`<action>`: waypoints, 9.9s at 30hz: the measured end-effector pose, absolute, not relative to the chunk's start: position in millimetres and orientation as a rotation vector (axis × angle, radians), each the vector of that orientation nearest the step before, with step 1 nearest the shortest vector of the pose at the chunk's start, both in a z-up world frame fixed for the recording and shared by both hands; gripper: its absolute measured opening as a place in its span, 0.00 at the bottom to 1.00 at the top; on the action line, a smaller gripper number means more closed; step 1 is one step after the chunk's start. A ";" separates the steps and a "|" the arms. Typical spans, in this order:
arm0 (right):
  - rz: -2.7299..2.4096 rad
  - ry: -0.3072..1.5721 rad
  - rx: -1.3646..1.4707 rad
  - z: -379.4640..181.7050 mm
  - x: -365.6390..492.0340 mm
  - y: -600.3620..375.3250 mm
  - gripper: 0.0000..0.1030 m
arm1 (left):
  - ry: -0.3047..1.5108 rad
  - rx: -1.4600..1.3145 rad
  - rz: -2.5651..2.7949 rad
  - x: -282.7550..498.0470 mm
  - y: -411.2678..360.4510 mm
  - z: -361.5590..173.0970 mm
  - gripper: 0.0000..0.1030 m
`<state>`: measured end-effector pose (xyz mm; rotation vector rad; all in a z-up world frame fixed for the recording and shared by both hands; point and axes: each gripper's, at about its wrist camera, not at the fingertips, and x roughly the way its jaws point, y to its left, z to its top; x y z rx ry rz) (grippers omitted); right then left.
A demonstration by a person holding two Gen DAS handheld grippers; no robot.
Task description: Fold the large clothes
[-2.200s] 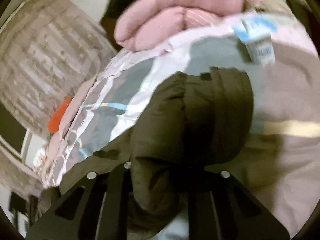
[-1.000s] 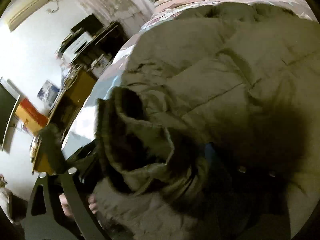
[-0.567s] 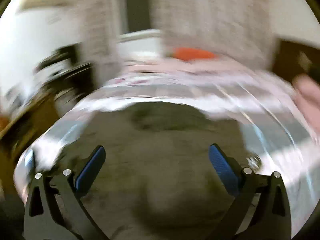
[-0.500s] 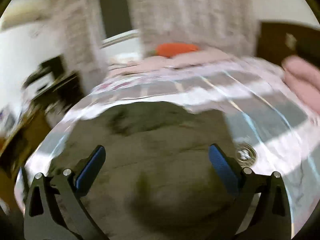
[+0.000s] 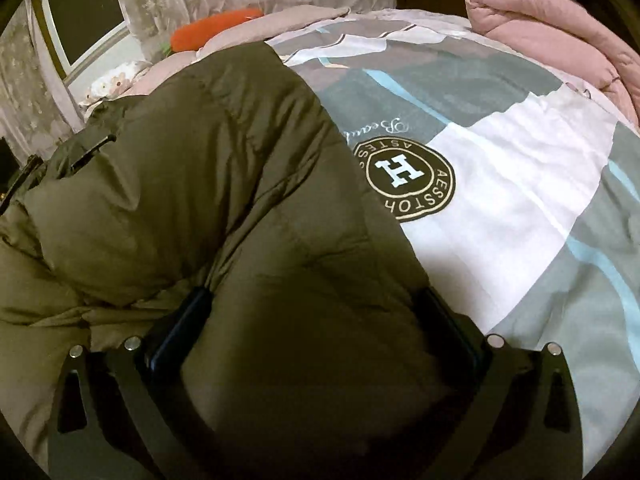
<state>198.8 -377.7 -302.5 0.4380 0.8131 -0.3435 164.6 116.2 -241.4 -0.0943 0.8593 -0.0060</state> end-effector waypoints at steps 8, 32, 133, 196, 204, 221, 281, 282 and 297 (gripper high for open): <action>-0.323 0.793 0.462 -301.1 188.2 -357.2 0.99 | 0.521 -0.258 0.108 143.3 49.9 -100.0 0.98; -0.287 0.764 0.496 -305.8 187.5 -370.5 0.99 | 0.791 -0.080 -0.115 215.9 -70.1 -249.8 0.98; -0.043 0.921 -0.026 -284.0 22.8 -271.1 0.99 | 0.823 0.158 -0.008 80.8 119.2 -255.2 0.98; 0.382 0.791 0.856 -295.0 -87.0 -275.2 0.99 | 0.775 -0.838 -0.384 -14.5 154.4 -270.6 0.98; 0.240 0.664 1.163 -310.1 -76.7 -292.5 0.96 | 0.709 -0.818 -0.372 -9.2 149.3 -269.8 0.98; -0.123 0.624 0.960 -297.6 -20.4 -268.2 0.52 | 0.669 -0.854 -0.281 34.1 147.0 -271.7 0.36; 0.266 0.788 0.727 -223.7 424.5 -351.6 0.19 | 0.761 -0.184 -0.100 473.7 14.9 -188.4 0.31; 0.264 0.792 0.758 -221.2 420.2 -353.6 0.21 | 0.780 -0.211 -0.123 472.2 20.6 -178.6 0.47; 0.155 0.499 0.271 -133.2 298.4 -286.6 0.99 | 0.407 0.061 -0.384 319.0 1.5 -103.4 0.98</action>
